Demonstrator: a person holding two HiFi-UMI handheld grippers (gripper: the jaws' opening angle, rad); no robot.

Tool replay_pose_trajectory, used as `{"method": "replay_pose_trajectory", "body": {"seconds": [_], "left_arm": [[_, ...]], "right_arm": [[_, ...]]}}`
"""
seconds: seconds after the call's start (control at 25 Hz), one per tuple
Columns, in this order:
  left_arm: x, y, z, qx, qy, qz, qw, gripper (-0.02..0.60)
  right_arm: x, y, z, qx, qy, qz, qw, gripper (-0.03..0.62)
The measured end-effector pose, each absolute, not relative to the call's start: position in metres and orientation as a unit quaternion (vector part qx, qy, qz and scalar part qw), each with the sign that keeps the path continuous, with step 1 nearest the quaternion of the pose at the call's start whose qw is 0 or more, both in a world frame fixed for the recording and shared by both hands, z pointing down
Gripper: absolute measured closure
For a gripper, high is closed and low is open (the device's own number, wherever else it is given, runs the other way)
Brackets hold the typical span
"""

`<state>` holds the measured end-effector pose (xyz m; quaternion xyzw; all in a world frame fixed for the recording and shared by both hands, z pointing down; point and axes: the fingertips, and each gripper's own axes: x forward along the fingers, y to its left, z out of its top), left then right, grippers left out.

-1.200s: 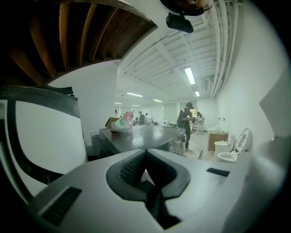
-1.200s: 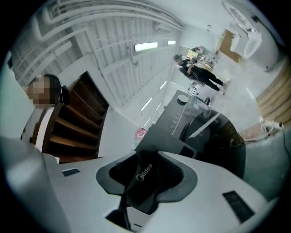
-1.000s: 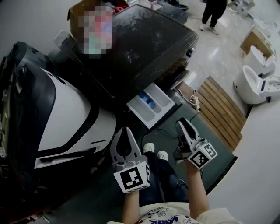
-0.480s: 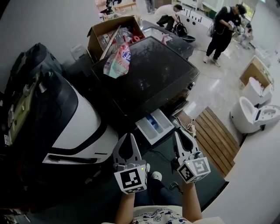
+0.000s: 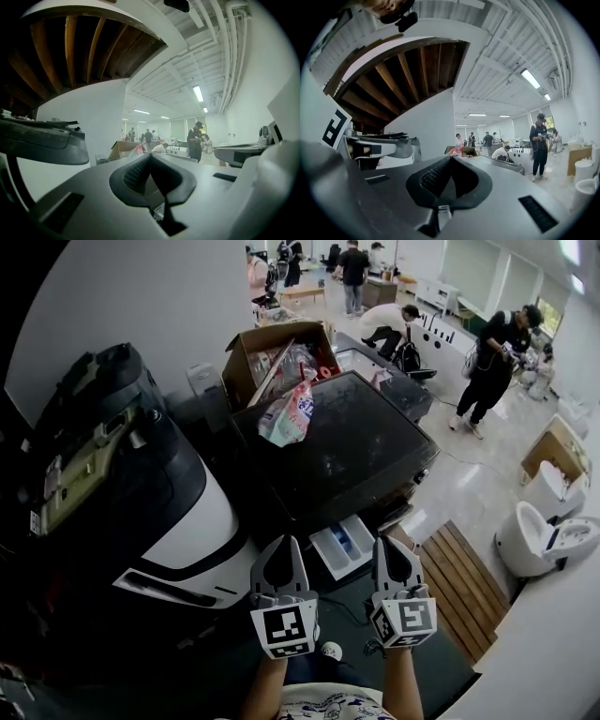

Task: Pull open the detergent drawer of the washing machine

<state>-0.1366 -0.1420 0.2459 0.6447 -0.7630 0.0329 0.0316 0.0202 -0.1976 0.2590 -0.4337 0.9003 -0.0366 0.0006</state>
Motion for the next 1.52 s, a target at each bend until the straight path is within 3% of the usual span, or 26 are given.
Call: {"method": "replay_pose_trajectory", "body": {"seconds": [0.72, 1.52], "left_arm": [[-0.150, -0.165, 0.198, 0.654, -0.756, 0.006, 0.001, 0.568], [-0.158, -0.173, 0.198, 0.658, -0.753, 0.011, -0.001, 0.568]], "right_arm": [[-0.007, -0.218, 0.200, -0.443, 0.896, 0.035, 0.012, 0.580], [-0.014, -0.227, 0.201, -0.440, 0.897, 0.015, 0.026, 0.580]]}}
